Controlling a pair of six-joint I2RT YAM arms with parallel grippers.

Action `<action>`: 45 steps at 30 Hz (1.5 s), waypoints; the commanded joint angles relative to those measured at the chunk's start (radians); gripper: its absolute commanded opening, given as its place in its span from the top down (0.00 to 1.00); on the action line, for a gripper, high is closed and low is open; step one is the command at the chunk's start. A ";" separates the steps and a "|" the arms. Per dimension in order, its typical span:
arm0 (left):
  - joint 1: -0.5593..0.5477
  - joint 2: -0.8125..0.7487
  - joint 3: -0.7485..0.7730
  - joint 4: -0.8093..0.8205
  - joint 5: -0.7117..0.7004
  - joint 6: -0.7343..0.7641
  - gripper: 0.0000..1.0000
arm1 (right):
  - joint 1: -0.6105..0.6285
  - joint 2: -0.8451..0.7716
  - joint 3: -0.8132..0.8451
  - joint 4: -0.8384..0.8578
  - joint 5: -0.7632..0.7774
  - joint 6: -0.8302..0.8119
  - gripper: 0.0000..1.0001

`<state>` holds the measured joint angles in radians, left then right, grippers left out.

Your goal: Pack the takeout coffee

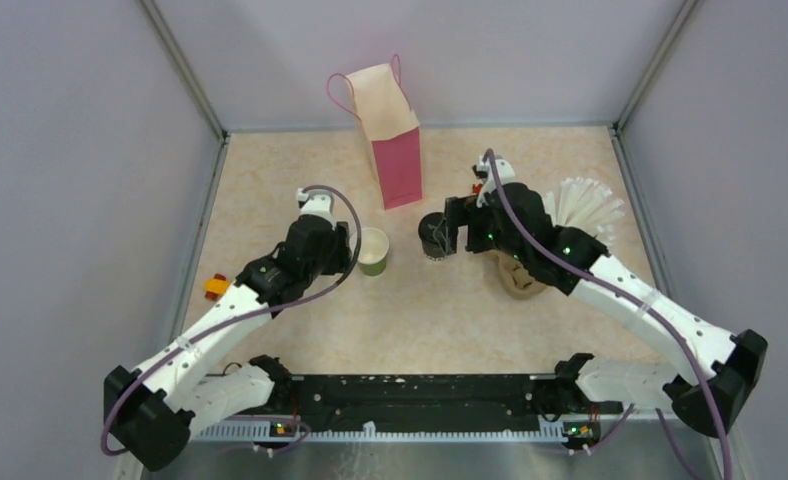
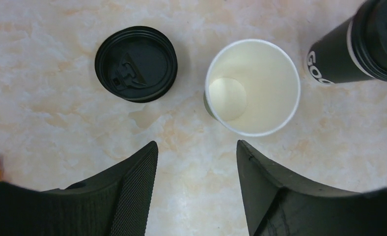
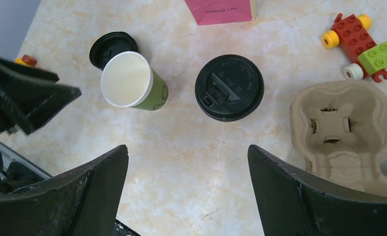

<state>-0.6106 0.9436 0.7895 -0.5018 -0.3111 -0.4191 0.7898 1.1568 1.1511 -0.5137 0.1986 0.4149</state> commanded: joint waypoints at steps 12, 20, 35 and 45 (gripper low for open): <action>0.106 0.221 0.023 0.260 0.176 0.066 0.44 | 0.043 -0.189 -0.176 0.085 -0.077 0.054 0.12; 0.108 0.299 0.041 0.219 0.141 0.084 0.69 | 0.046 -0.212 -0.181 0.066 -0.092 0.050 0.12; -0.030 0.161 0.067 0.013 0.501 0.105 0.91 | 0.056 -0.377 -0.290 0.087 -0.129 0.083 0.11; -0.138 0.153 0.009 0.044 0.486 0.076 0.90 | 0.056 -0.368 -0.267 0.072 -0.131 0.067 0.09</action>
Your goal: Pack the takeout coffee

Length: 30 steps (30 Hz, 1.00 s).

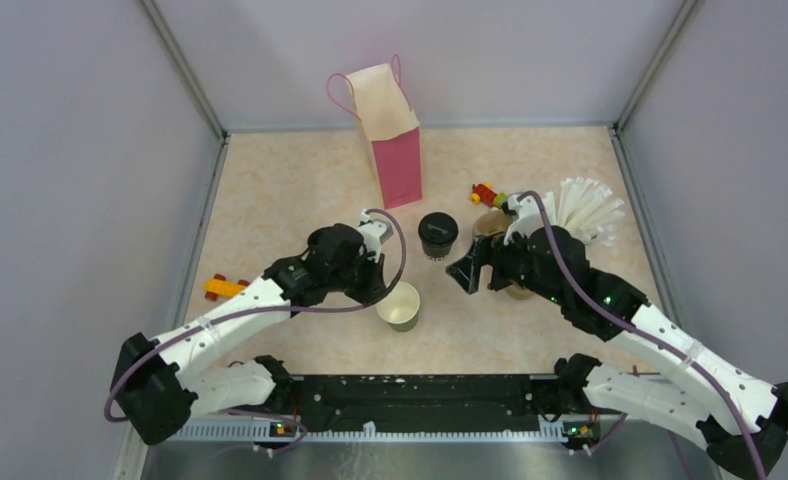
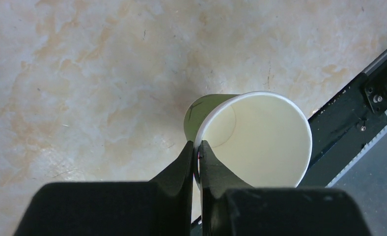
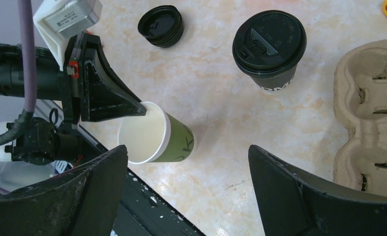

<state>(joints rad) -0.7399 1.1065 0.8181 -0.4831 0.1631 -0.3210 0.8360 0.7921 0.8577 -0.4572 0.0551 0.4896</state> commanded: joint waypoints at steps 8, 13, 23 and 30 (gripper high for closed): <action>-0.009 -0.024 -0.019 0.049 -0.004 -0.025 0.53 | 0.009 -0.031 0.027 -0.005 0.033 -0.006 0.09; -0.004 -0.052 0.063 0.006 -0.220 -0.103 0.12 | 0.009 -0.042 0.035 -0.018 0.032 -0.009 0.09; 0.270 -0.106 0.072 0.102 -0.298 -0.284 0.01 | 0.010 -0.043 0.010 -0.033 0.060 -0.013 0.09; 0.435 -0.194 -0.147 0.298 -0.276 -0.519 0.12 | 0.009 -0.038 -0.001 -0.037 0.081 -0.024 0.09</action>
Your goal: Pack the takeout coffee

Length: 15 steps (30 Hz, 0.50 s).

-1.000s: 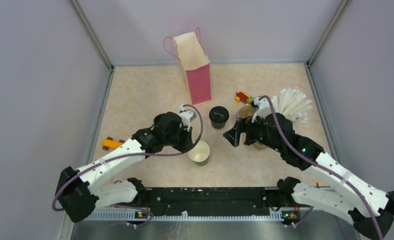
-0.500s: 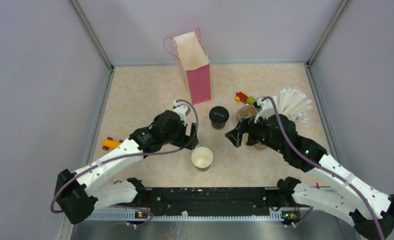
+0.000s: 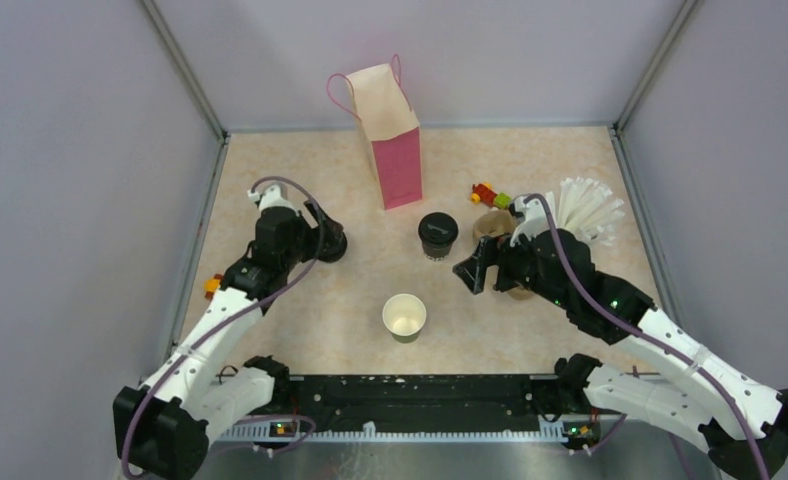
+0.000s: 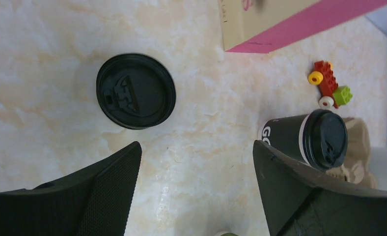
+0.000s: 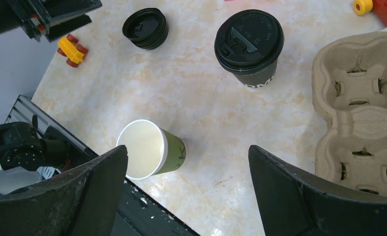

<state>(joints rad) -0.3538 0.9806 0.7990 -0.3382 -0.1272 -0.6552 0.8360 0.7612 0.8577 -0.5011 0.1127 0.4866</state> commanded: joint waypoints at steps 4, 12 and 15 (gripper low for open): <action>0.129 -0.071 -0.224 0.172 0.009 -0.352 0.19 | 0.009 -0.003 -0.011 0.020 0.013 -0.021 0.09; 0.207 -0.030 -0.296 0.183 0.009 -0.469 0.34 | 0.010 0.033 -0.017 0.052 -0.002 -0.025 0.09; 0.235 0.001 -0.320 0.260 0.067 -0.467 0.40 | 0.009 0.047 -0.016 0.062 -0.014 -0.024 0.09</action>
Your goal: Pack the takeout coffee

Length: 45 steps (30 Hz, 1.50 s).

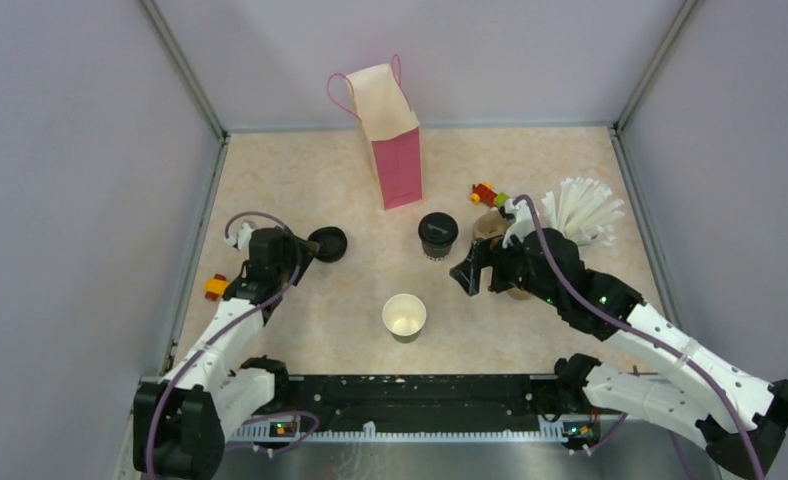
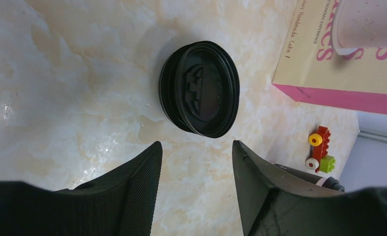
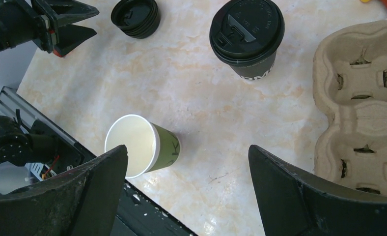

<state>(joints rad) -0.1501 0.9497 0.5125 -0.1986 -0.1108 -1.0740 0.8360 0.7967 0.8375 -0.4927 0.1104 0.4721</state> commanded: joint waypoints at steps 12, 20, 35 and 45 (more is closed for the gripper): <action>0.056 0.147 -0.101 0.332 0.101 -0.031 0.53 | 0.010 0.016 0.006 0.047 -0.007 -0.009 0.09; 0.066 0.165 -0.112 0.381 0.106 -0.010 0.66 | 0.009 0.017 -0.010 0.058 -0.005 -0.013 0.09; 0.066 0.144 -0.091 0.356 0.126 0.050 0.86 | 0.009 0.049 -0.014 0.083 -0.019 -0.009 0.09; 0.072 0.199 -0.108 0.399 0.161 0.036 0.71 | 0.011 0.050 -0.006 0.078 -0.014 -0.010 0.09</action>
<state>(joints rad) -0.0860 1.1316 0.4019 0.1352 0.0265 -1.0439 0.8360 0.8467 0.8242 -0.4492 0.1024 0.4721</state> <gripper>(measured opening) 0.283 0.909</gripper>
